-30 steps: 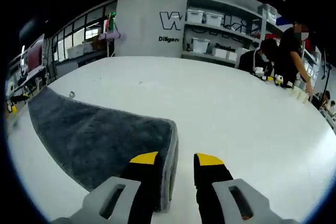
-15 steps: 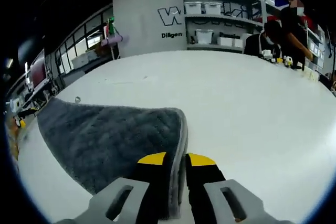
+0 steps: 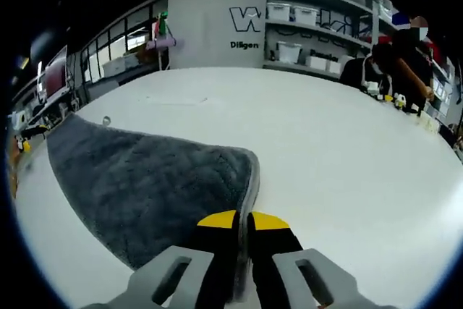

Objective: Fold the towel on the table until its edges align and the towel forms a compact rectangular stack.

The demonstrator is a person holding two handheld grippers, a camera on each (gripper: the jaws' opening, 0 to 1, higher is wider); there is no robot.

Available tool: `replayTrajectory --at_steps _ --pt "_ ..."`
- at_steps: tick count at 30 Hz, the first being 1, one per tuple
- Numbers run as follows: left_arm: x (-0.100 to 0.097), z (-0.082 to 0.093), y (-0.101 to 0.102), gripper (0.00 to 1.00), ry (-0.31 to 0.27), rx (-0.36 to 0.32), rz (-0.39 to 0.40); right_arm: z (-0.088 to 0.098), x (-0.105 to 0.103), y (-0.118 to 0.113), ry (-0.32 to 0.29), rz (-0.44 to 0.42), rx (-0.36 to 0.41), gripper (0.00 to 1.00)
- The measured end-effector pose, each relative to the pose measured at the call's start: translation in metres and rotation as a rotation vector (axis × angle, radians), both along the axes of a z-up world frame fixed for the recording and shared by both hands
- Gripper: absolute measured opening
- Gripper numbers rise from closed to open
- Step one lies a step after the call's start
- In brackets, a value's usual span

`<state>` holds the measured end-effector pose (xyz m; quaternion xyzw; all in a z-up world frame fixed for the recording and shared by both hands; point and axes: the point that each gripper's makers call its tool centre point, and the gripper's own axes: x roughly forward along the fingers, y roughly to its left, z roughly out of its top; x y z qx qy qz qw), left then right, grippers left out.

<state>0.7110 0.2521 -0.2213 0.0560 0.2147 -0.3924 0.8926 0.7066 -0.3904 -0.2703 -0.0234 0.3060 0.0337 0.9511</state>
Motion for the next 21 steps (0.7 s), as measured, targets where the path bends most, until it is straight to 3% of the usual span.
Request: replayTrajectory --at_steps 14,21 --pt "-0.002 0.001 -0.002 0.91 -0.002 -0.002 -0.005 0.002 -0.010 -0.038 0.004 -0.079 -0.058 0.02" --pt "-0.003 0.001 -0.003 0.91 -0.003 -0.002 -0.009 0.003 -0.020 -0.061 0.022 -0.127 -0.121 0.02"
